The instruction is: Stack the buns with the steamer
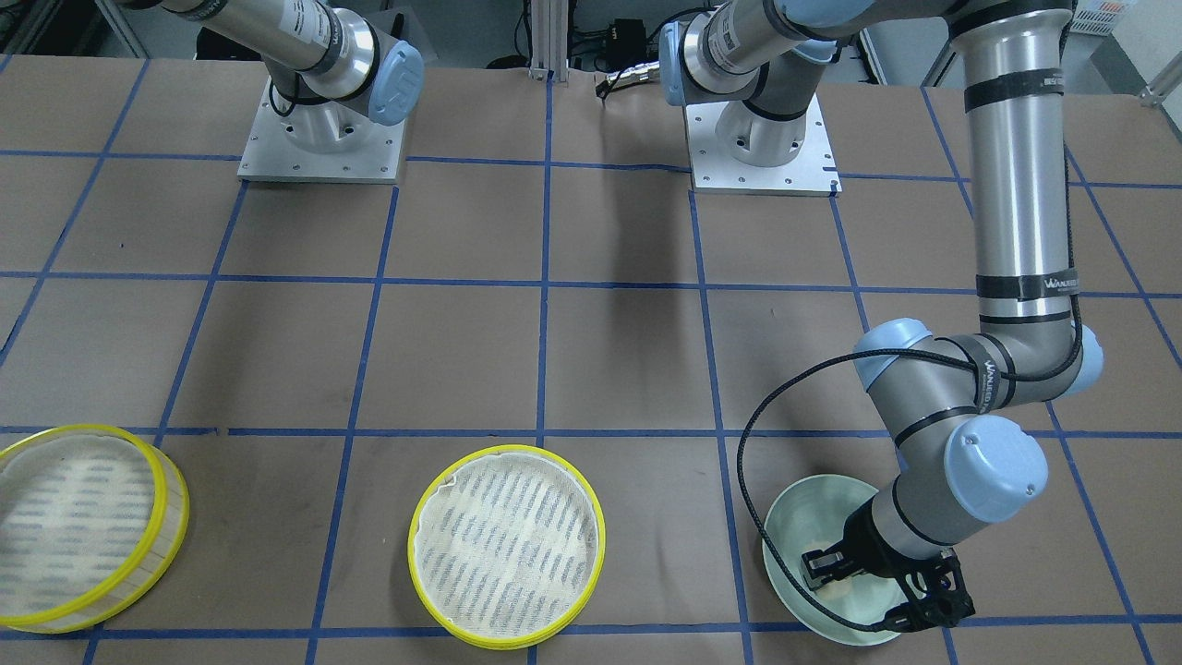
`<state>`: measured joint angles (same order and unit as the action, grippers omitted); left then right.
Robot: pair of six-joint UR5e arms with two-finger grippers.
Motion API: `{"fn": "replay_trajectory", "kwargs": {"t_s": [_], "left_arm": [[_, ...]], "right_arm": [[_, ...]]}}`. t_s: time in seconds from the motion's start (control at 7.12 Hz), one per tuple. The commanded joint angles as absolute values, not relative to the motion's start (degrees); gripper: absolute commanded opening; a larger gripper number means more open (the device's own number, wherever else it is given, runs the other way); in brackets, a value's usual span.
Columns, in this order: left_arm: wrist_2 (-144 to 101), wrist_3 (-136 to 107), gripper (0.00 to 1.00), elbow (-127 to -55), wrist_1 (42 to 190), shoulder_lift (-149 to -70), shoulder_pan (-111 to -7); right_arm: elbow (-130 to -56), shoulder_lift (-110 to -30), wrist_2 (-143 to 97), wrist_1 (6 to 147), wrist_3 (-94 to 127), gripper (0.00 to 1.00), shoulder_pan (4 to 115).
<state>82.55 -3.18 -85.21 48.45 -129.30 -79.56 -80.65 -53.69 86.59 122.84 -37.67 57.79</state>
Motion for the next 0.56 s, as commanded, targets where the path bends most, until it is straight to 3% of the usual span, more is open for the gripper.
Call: {"fn": "replay_trajectory", "kwargs": {"t_s": [0.0,0.42], "left_arm": [[82.3,-4.4,0.0,-84.7,48.3,-126.9,-79.6],[78.6,-22.6,0.0,-83.9,47.5,-121.7,-87.6]], "right_arm": [[-80.7,-55.5,86.7,122.3,-36.5,0.0,58.4],[-80.8,-62.3,87.8,115.5,-31.3,0.0,61.1]]}}
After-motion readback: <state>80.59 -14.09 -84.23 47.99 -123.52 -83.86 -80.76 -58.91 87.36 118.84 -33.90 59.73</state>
